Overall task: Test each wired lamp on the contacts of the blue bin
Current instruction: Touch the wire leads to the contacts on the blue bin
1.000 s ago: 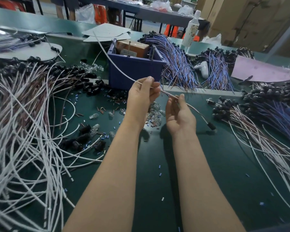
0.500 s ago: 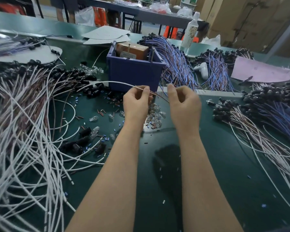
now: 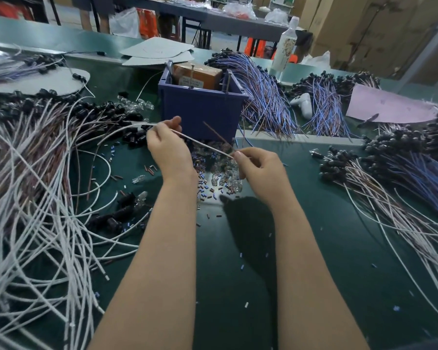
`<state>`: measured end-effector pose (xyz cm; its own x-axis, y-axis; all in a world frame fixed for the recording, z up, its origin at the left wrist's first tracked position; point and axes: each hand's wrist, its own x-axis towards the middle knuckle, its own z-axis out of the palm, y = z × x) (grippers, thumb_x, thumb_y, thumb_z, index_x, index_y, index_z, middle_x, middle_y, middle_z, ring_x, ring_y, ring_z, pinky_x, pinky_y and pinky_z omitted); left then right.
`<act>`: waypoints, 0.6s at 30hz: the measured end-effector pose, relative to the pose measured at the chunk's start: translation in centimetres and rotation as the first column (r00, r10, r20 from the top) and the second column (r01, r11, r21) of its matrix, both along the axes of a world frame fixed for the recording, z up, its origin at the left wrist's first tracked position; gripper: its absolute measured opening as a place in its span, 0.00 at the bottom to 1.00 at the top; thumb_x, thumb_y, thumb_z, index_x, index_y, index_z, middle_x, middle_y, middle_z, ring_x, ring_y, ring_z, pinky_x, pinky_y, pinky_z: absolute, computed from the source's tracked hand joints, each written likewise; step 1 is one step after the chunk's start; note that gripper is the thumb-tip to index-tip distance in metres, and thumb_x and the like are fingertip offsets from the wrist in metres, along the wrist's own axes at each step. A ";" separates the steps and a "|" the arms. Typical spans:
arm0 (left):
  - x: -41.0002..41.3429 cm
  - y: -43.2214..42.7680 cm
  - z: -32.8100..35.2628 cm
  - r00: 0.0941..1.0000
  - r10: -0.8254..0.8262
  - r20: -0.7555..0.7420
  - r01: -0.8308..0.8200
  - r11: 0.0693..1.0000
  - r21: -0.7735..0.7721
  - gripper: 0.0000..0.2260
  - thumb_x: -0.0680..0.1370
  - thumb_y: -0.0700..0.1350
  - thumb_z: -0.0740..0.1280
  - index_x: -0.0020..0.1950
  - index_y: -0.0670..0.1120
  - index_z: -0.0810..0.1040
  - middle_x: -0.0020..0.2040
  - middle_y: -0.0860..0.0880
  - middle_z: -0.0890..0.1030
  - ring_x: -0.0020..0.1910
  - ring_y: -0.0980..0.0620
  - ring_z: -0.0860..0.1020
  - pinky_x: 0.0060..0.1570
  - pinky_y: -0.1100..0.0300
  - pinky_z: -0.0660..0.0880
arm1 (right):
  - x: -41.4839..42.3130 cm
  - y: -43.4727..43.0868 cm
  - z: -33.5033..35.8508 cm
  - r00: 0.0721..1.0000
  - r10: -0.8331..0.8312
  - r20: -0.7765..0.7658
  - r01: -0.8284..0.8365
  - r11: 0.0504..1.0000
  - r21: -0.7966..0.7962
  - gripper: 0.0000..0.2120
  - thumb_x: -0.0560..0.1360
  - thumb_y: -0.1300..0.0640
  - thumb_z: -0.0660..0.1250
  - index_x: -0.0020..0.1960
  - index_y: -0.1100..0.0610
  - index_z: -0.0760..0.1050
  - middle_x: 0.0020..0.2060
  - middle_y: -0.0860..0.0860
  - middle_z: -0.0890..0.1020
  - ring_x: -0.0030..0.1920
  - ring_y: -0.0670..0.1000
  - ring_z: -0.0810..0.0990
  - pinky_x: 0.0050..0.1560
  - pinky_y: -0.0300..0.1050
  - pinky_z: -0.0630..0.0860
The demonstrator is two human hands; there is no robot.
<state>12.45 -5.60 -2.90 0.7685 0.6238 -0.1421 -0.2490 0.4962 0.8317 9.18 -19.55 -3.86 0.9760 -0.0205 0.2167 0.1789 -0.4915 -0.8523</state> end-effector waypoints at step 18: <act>1.0 -1.0 -0.2 0.973 -0.201 -0.112 0.230 0.878 0.421 0.12 0.82 0.42 0.54 0.42 0.48 0.72 0.32 0.52 0.74 0.28 0.57 0.68 0.31 0.63 0.65 | 4.1 4.5 1.1 0.929 -0.334 0.162 0.279 0.916 0.288 0.10 0.81 0.61 0.55 0.61 0.57 0.69 0.36 0.46 0.81 0.31 0.43 0.71 0.39 0.40 0.70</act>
<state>13.47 -6.59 -3.07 0.8892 0.4550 0.0482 -0.1167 0.1236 0.9854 13.32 -15.03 -2.80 0.8477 -0.3929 0.3564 0.2369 -0.3208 -0.9170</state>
